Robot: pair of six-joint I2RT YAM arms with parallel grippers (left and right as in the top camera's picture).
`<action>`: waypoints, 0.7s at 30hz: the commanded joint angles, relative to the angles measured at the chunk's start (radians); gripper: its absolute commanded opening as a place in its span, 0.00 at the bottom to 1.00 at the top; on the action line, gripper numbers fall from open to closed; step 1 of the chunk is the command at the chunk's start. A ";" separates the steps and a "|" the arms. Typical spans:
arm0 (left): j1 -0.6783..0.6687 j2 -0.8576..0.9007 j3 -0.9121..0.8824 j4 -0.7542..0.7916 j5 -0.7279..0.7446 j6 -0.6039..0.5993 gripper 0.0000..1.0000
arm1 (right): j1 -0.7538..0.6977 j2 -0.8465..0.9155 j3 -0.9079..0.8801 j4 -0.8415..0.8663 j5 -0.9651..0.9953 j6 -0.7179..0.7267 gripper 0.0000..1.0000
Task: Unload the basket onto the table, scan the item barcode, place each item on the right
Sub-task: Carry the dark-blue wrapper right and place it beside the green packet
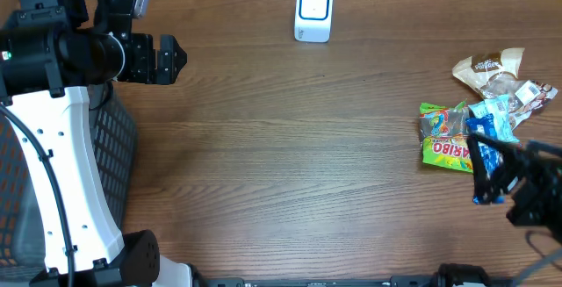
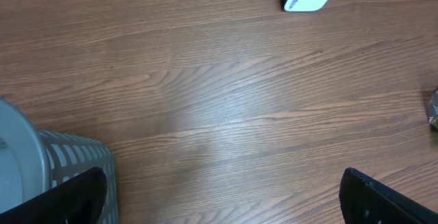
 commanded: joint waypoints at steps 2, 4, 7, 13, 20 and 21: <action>-0.002 0.000 0.014 0.001 0.011 0.008 1.00 | 0.005 -0.015 -0.011 0.010 0.180 -0.018 1.00; -0.002 0.000 0.014 0.001 0.011 0.008 1.00 | -0.018 -0.034 -0.063 0.080 0.220 -0.021 1.00; -0.002 0.000 0.014 0.001 0.011 0.008 1.00 | -0.024 -0.130 -0.271 0.319 0.219 -0.081 1.00; -0.002 0.000 0.014 0.001 0.011 0.008 1.00 | -0.024 -0.384 -0.843 0.862 0.202 -0.093 1.00; -0.002 0.000 0.014 0.001 0.011 0.008 1.00 | 0.040 -0.655 -1.476 1.458 0.202 -0.094 1.00; -0.002 0.000 0.014 0.001 0.011 0.008 1.00 | 0.049 -0.671 -1.523 1.498 0.204 -0.094 1.00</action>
